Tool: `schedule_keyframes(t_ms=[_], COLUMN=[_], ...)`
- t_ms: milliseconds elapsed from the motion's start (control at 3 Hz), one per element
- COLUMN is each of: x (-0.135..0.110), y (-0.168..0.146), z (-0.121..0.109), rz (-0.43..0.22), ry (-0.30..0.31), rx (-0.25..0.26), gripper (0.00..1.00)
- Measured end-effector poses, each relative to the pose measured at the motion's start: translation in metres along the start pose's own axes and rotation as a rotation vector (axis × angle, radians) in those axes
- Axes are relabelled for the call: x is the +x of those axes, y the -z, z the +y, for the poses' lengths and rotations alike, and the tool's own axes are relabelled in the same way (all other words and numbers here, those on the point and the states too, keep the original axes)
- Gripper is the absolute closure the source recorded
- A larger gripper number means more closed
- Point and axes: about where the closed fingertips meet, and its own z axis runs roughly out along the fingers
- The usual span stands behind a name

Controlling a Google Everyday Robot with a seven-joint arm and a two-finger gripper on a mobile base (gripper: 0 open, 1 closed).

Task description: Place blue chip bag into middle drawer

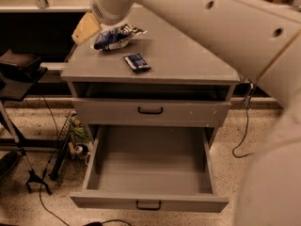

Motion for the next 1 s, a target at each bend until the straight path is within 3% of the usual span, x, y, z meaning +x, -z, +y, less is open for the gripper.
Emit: schedule_keyframes(t_ms=[333,1000], x=[0.013,0.048], y=[-0.042,-0.094], z=[-0.033,-0.089], rz=[0.062,0.166], ry=[-0.119,-0.293], rx=[0.089,0.237], gripper=[0.00,0.00])
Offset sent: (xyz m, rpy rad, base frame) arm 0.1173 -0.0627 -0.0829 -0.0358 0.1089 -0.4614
